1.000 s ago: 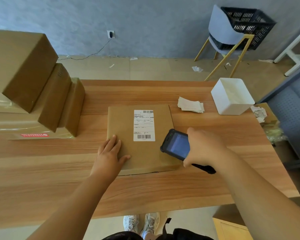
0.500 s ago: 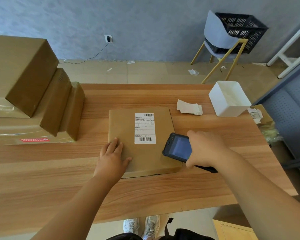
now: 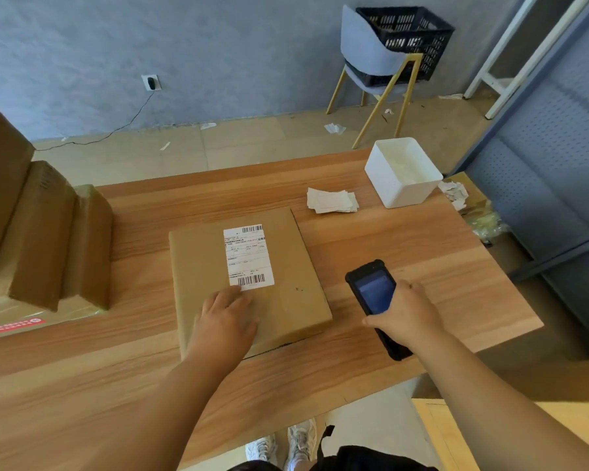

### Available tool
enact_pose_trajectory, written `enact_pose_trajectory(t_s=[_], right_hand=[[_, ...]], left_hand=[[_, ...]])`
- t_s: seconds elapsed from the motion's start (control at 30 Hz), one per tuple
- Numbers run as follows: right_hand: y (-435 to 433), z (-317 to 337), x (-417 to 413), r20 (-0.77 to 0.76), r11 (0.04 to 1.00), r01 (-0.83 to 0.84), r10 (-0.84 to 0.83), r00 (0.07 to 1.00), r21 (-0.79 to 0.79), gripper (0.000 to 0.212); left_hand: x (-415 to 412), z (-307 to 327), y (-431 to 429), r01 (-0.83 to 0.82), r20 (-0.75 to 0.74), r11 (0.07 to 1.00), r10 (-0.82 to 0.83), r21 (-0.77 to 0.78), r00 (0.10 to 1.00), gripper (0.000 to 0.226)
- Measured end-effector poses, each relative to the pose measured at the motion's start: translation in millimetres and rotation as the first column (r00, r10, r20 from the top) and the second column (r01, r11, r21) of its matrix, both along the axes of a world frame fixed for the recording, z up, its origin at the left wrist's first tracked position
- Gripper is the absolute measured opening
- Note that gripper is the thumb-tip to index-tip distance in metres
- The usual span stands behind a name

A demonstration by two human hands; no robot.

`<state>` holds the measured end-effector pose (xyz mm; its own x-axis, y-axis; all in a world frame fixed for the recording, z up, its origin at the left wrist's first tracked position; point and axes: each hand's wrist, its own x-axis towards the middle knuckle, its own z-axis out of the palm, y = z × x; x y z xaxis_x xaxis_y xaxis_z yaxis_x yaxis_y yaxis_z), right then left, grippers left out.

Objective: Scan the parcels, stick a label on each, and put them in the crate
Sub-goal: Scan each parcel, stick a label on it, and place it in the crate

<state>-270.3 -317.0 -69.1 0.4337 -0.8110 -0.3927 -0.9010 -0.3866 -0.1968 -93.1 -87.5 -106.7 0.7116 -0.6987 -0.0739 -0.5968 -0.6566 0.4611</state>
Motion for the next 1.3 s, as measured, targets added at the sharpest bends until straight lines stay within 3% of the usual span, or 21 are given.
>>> enact_pose_trajectory(t_s=[0.3, 0.57, 0.7, 0.83, 1.0, 1.13, 1.3], right_hand=[[6, -54, -17, -0.067, 0.973, 0.182, -0.175, 0.982, 0.141, 0.064], [14, -69, -14, -0.184, 0.989, 0.122, -0.105, 0.977, 0.081, 0.095], [-4, -59, -8, -0.152, 0.979, 0.132, -0.108, 0.982, 0.156, 0.068], [-34, -42, 12, -0.051, 0.989, 0.105, -0.1, 0.994, 0.107, 0.048], [-82, -38, 45, 0.121, 0.976, -0.023, -0.004, 0.993, 0.216, 0.053], [-121, -44, 80, 0.208, 0.94, -0.169, 0.109, 0.972, 0.296, 0.039], [-168, -54, 132, 0.135, 0.987, -0.113, 0.098, 0.986, 0.114, 0.023]], left_hand=[[6, -4, -3, 0.045, 0.063, 0.998, -0.043, -0.033, 0.997, 0.024], [6, -3, -6, 0.012, 0.057, 1.0, -0.014, 0.024, 0.998, 0.027], [11, 3, -13, -0.01, 0.043, 0.998, 0.007, 0.054, 0.999, 0.024], [21, 12, -32, -0.024, 0.009, 1.0, 0.024, 0.006, 1.0, 0.02], [41, 22, -75, -0.013, -0.031, 0.998, 0.011, -0.059, 0.999, 0.02], [56, 25, -111, -0.022, -0.016, 0.996, 0.021, -0.088, 1.0, 0.025], [71, 21, -143, -0.049, 0.016, 0.997, 0.049, 0.064, 0.999, 0.038]])
